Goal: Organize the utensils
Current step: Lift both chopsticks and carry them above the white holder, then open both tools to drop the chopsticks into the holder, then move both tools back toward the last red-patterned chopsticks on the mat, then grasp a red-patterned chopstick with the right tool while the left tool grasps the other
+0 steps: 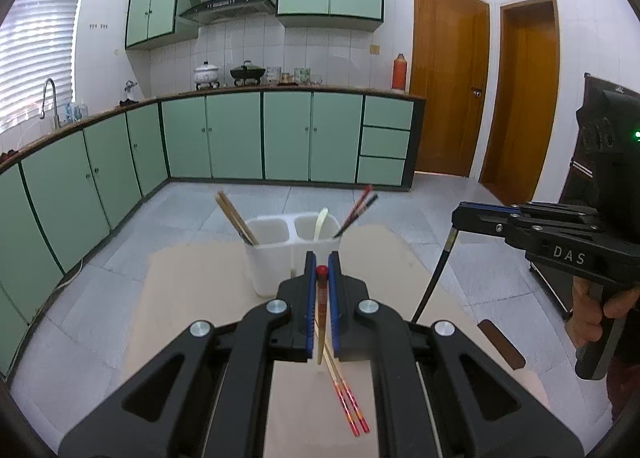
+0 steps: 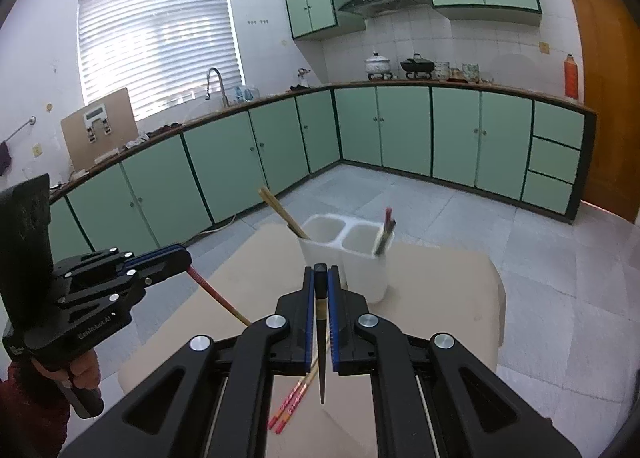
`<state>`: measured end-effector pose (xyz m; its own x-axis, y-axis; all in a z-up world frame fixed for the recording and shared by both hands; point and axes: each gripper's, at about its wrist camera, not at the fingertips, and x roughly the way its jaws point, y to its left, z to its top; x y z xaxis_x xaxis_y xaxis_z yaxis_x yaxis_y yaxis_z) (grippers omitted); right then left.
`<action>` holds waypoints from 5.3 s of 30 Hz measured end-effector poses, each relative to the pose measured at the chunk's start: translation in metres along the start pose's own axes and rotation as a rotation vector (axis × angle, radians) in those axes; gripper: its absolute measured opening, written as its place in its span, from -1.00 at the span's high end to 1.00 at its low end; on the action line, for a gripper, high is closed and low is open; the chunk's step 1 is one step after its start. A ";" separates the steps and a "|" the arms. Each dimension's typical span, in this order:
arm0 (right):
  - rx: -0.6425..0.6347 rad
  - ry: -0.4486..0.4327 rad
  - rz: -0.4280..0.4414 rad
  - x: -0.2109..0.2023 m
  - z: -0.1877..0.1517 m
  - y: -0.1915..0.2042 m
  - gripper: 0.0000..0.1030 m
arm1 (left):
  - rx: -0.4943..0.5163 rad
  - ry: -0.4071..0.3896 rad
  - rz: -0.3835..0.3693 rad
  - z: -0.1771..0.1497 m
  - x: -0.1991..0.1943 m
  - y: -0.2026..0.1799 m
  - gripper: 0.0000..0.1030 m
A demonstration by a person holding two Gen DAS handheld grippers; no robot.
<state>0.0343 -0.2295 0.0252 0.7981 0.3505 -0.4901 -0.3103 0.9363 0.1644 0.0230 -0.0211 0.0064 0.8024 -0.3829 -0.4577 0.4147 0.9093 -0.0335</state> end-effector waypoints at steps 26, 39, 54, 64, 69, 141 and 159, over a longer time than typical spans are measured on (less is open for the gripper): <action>-0.048 -0.212 -0.085 0.080 0.143 -0.029 0.88 | 0.024 -0.265 0.099 0.134 0.070 0.022 0.90; 0.014 -0.104 -0.071 0.147 0.096 -0.050 0.88 | -0.031 -0.074 0.120 0.088 0.163 0.054 0.89; 0.044 -0.130 -0.145 0.099 0.062 -0.051 0.13 | -0.051 -0.104 0.171 0.062 0.115 0.064 -0.06; 0.059 -0.122 -0.146 0.065 0.014 -0.030 -0.25 | -0.054 -0.110 0.167 0.020 0.072 0.036 -0.37; 0.017 -0.087 -0.165 0.057 -0.013 -0.013 -0.40 | -0.074 -0.071 0.150 -0.010 0.063 0.025 -0.42; 0.115 0.208 -0.257 0.096 -0.213 0.053 0.89 | -0.158 0.187 0.197 -0.185 0.047 0.042 -0.46; 0.162 0.146 -0.278 0.060 -0.218 0.009 0.89 | -0.129 0.270 0.103 -0.196 0.084 -0.031 -0.04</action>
<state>-0.0328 -0.2048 -0.1891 0.7548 0.0863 -0.6502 0.0038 0.9907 0.1358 -0.0064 -0.0491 -0.2048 0.6870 -0.2465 -0.6835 0.2658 0.9608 -0.0793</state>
